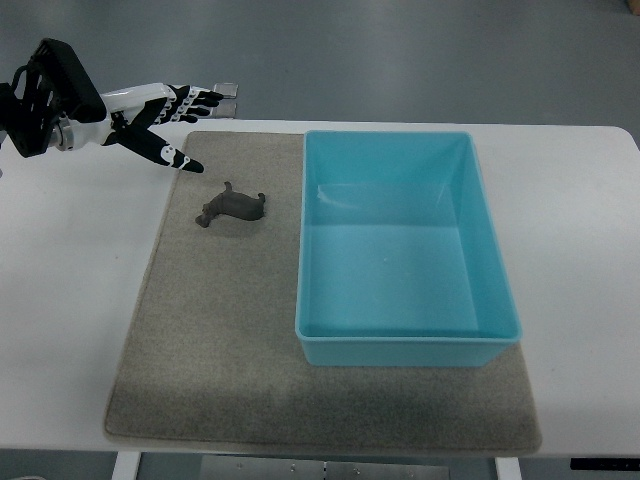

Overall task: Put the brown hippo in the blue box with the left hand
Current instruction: 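Reach the left hand forward and down over the brown hippo, then close the left hand fingers around the brown hippo and lift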

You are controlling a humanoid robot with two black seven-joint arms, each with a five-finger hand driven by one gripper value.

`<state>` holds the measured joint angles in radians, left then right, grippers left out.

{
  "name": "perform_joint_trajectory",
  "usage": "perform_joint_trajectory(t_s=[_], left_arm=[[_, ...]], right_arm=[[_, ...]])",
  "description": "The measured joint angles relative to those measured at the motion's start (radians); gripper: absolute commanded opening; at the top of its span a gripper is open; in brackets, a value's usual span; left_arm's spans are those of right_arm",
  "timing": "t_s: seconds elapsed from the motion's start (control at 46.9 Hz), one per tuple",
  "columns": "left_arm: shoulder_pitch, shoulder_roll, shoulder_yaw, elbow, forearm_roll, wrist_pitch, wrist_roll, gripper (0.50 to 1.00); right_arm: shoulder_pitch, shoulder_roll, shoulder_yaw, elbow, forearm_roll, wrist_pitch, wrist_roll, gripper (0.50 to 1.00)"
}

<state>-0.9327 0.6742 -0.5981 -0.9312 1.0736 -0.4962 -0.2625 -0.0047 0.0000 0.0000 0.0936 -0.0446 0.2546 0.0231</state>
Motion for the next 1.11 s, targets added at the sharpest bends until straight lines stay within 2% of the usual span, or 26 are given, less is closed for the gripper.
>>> perform_joint_trajectory(t_s=[0.256,0.405,0.491,0.725,0.96,1.109], left_arm=[[0.003,0.010,0.019,-0.126,0.226,0.023,0.000,0.992],[-0.002,0.004,0.092,-0.163,0.276,0.109,0.000,0.992],[-0.018,-0.002,0.135,-0.162,0.286,0.145,0.000,0.994],[-0.036,-0.020,0.183,-0.123,0.327,0.159,0.002,0.990],[-0.030,-0.072,0.221,-0.070,0.398,0.220,0.003,0.988],[-0.032,-0.104,0.234,-0.040,0.404,0.235,0.005,0.966]], right_arm=[[0.000,0.000,0.000,0.000,0.000,0.000,0.000,0.936],[0.000,0.000,0.000,0.000,-0.001,0.000,0.000,0.936],[0.000,0.000,0.000,0.000,-0.001,0.000,0.000,0.936],[0.000,0.000,0.000,0.000,-0.001,0.000,0.000,0.936],[0.000,0.000,0.000,0.000,0.000,0.000,0.000,0.936],[0.000,0.000,0.000,0.000,0.000,0.000,0.000,0.936]])
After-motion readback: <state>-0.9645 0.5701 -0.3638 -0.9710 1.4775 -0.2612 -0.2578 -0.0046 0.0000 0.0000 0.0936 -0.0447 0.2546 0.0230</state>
